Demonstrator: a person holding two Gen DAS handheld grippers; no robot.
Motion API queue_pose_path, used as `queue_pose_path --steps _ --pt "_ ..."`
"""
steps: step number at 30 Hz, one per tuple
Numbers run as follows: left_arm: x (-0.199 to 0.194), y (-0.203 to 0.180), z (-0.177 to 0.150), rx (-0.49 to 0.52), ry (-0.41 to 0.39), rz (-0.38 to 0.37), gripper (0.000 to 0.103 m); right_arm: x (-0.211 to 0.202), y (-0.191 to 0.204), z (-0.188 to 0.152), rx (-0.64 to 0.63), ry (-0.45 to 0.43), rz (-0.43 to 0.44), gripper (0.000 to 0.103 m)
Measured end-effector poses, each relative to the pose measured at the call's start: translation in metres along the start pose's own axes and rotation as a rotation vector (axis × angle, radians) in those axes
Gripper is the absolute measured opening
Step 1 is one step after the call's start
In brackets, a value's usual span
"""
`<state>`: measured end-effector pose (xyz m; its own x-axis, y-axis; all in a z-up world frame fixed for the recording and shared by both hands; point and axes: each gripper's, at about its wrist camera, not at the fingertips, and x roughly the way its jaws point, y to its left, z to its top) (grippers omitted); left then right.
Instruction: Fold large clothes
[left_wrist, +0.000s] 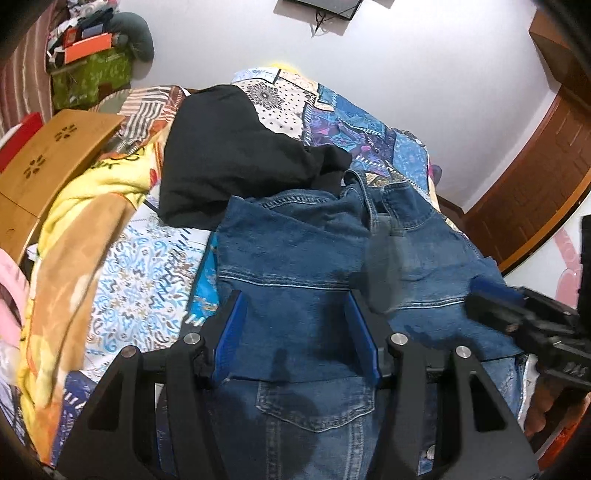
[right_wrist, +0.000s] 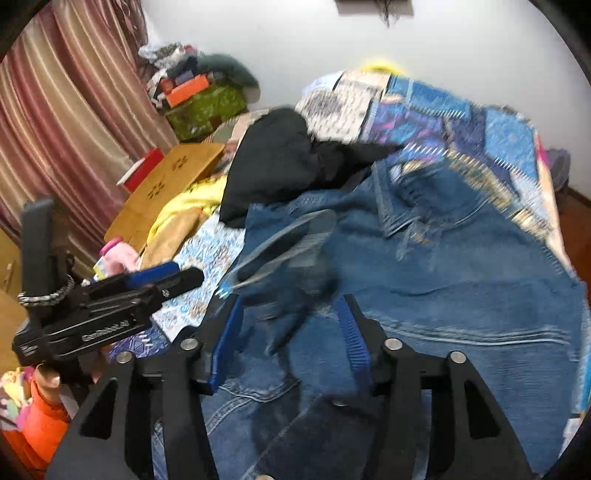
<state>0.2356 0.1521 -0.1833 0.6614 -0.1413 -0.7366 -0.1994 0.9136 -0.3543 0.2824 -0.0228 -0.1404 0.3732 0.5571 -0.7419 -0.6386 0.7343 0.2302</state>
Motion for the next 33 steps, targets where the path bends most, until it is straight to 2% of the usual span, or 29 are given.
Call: queue_pose_path --steps 5,13,15,18,21,26,30,33 --pt "0.009 0.003 -0.002 -0.042 0.035 -0.037 0.055 -0.036 -0.028 -0.007 0.056 -0.079 -0.085 0.052" --pt "0.039 0.026 -0.017 -0.188 0.150 -0.083 0.055 -0.102 -0.088 -0.039 0.122 -0.159 -0.406 0.055" --pt "0.049 0.032 -0.024 -0.234 0.194 -0.106 0.055 -0.118 -0.101 -0.046 0.134 -0.178 -0.473 0.060" --pt "0.062 0.039 -0.036 -0.313 0.251 -0.146 0.054 -0.136 -0.117 -0.058 0.156 -0.200 -0.545 0.062" --pt "0.071 0.045 -0.046 -0.393 0.291 -0.211 0.054 -0.145 -0.132 -0.069 0.202 -0.206 -0.563 0.064" --pt "0.089 0.050 -0.063 -0.533 0.360 -0.316 0.054 -0.145 -0.148 -0.083 0.280 -0.195 -0.525 0.065" --pt "0.100 0.055 -0.067 -0.613 0.372 -0.341 0.054 -0.140 -0.152 -0.091 0.295 -0.180 -0.501 0.065" --pt "0.100 0.049 -0.054 -0.563 0.329 -0.278 0.047 -0.137 -0.154 -0.095 0.296 -0.171 -0.488 0.065"
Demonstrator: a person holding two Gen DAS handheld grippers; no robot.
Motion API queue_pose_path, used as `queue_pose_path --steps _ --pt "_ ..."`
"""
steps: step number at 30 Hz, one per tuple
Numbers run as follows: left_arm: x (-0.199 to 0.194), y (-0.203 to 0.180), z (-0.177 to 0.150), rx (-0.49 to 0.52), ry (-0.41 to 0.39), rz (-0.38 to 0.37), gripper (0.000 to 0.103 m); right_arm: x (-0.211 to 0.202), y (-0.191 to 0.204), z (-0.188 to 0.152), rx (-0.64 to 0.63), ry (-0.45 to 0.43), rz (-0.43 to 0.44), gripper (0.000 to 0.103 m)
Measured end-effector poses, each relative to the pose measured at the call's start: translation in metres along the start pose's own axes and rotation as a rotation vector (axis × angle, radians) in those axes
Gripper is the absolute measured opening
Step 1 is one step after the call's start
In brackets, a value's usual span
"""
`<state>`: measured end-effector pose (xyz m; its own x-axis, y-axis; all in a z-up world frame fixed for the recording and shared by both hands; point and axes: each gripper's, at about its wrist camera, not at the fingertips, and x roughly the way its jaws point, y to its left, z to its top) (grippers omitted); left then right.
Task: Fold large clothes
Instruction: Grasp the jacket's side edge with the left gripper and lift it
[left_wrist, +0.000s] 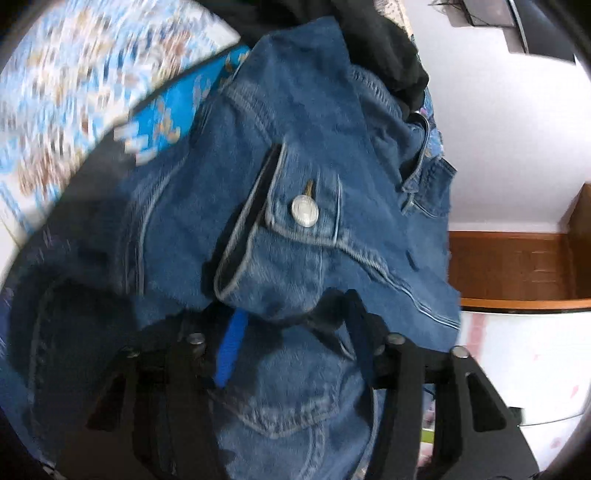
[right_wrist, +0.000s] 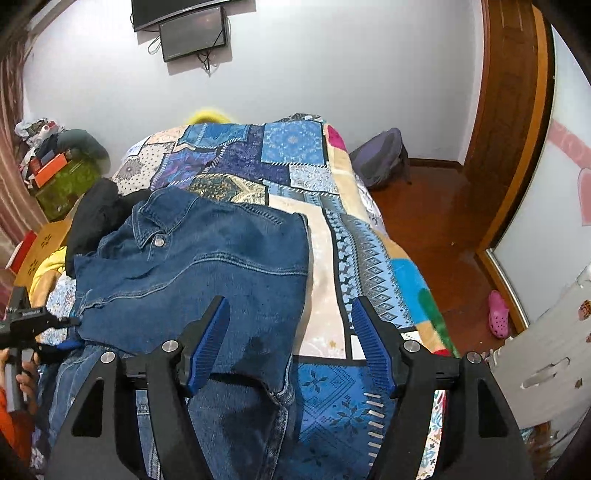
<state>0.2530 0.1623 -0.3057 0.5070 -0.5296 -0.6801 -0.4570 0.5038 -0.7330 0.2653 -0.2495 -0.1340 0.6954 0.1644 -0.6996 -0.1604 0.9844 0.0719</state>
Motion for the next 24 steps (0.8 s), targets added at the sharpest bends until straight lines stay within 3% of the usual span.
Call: queue_pose_path --steps 2,4,5,7,8,10,13,18,22,24 --pt "0.004 -0.014 0.003 0.079 -0.024 0.057 0.039 0.003 -0.003 -0.002 0.004 0.010 0.003 0.065" --pt "0.012 -0.032 0.004 0.181 -0.056 0.163 0.032 0.007 -0.006 -0.003 0.018 0.024 0.004 0.065" --pt "0.013 -0.045 0.003 0.254 -0.096 0.233 0.025 0.009 -0.008 -0.003 0.027 0.030 0.006 0.065" --pt "0.009 -0.066 -0.002 0.356 -0.173 0.331 0.024 0.010 -0.011 -0.004 0.045 0.036 0.016 0.065" --pt "0.002 -0.086 -0.007 0.435 -0.251 0.378 0.024 0.010 -0.013 -0.003 0.056 0.038 0.019 0.065" --pt "-0.010 -0.112 -0.014 0.541 -0.350 0.411 0.023 0.010 -0.015 -0.002 0.067 0.040 0.021 0.065" --pt "-0.039 -0.150 -0.018 0.644 -0.460 0.366 0.022 0.009 -0.018 -0.001 0.075 0.040 0.024 0.065" --pt "-0.091 -0.188 -0.004 0.691 -0.590 0.272 0.022 0.008 -0.020 0.004 0.083 0.031 0.021 0.065" --pt "-0.107 -0.194 0.002 0.699 -0.603 0.238 0.022 0.016 -0.017 0.002 0.066 0.047 0.005 0.065" --pt "-0.103 -0.186 0.001 0.704 -0.601 0.266 0.022 0.022 -0.016 -0.001 0.069 0.072 0.009 0.065"
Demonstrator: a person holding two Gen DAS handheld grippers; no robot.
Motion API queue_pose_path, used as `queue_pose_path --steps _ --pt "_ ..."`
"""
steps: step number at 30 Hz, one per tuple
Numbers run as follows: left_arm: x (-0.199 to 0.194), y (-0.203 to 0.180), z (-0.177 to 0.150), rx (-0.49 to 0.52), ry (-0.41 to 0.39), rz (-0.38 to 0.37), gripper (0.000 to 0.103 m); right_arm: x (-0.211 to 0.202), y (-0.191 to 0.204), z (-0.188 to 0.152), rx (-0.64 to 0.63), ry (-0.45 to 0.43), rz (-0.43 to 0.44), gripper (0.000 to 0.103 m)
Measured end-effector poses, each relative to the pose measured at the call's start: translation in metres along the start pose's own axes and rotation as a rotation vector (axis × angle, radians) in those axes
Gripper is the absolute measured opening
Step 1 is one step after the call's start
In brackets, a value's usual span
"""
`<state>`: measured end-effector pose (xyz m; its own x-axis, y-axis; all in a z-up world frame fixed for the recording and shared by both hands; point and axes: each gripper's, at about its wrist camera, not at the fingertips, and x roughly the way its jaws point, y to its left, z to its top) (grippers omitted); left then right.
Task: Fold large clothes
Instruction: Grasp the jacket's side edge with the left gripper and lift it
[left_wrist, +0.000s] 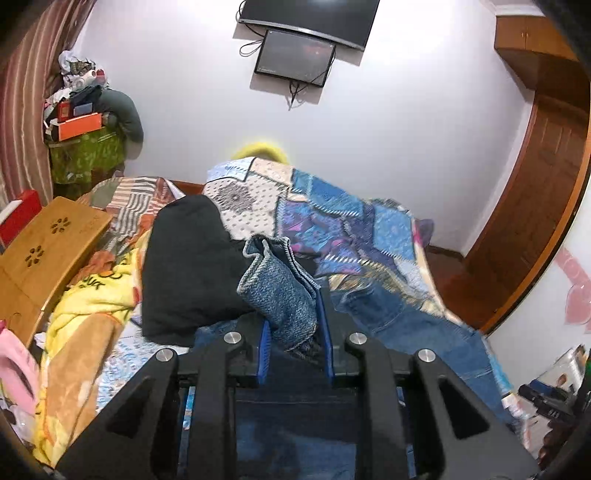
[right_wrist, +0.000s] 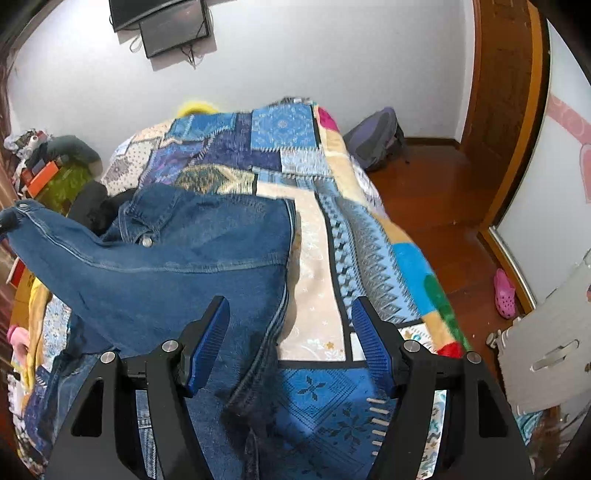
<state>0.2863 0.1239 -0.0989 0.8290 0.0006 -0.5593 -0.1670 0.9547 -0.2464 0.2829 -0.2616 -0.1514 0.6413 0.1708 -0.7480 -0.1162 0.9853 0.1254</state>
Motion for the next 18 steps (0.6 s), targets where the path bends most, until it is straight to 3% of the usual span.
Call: queue_pose_path --steps 7,18 --pt "0.041 0.035 -0.053 -0.030 0.194 0.051 0.022 0.024 0.012 -0.013 -0.041 0.097 0.025 0.065" --pt "0.088 0.052 -0.126 0.024 0.432 0.077 0.028 0.022 0.013 -0.017 -0.024 0.101 0.029 0.065"
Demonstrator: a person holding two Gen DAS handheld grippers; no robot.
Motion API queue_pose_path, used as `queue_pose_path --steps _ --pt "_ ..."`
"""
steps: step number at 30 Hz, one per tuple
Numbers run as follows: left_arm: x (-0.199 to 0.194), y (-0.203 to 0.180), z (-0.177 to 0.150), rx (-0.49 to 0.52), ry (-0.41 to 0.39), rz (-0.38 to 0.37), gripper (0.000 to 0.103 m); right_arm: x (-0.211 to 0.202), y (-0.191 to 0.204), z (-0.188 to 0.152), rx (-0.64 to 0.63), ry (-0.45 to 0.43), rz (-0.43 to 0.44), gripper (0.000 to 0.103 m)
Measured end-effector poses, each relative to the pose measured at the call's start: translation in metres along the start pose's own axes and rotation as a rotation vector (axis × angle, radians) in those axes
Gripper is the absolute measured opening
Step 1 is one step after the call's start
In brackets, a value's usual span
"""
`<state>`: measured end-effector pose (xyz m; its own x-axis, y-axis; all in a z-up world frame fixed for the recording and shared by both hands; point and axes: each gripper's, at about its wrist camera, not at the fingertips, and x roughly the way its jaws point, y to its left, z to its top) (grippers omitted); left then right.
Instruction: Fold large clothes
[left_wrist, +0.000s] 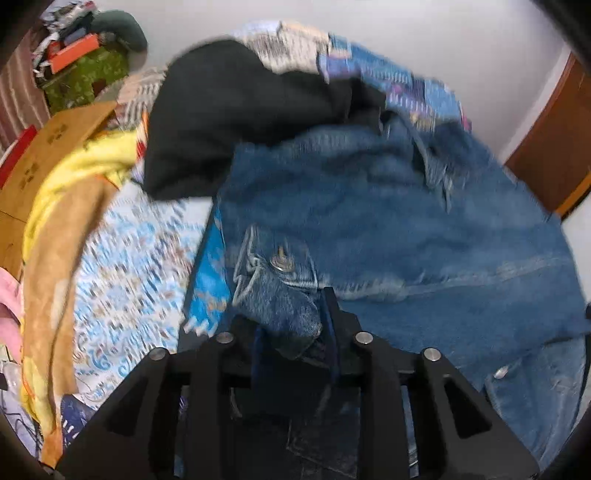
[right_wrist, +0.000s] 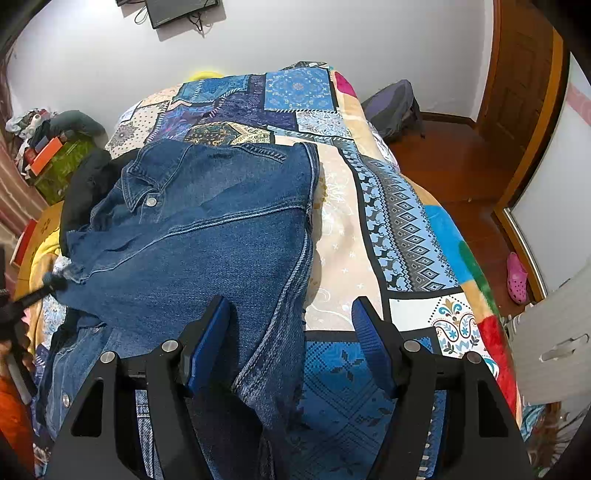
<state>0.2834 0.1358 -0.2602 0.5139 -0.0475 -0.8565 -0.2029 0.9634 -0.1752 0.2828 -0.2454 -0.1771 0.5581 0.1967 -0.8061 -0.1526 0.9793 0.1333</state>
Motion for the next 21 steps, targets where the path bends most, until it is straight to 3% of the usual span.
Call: queue_pose_path --steps 4,10,16,21 --pt "0.016 0.012 -0.016 -0.032 0.083 -0.039 0.040 0.000 0.000 0.001 0.009 -0.006 0.006 0.065" --pt "0.003 0.024 -0.020 -0.054 0.094 -0.084 0.042 0.000 -0.003 0.007 0.019 -0.016 0.016 0.065" --pt "-0.027 0.033 -0.006 -0.037 0.057 -0.112 0.043 -0.001 -0.011 0.023 0.054 -0.053 0.003 0.065" --pt "-0.055 0.035 0.013 -0.014 -0.022 -0.109 0.043 0.003 -0.015 0.040 0.072 -0.059 0.019 0.065"
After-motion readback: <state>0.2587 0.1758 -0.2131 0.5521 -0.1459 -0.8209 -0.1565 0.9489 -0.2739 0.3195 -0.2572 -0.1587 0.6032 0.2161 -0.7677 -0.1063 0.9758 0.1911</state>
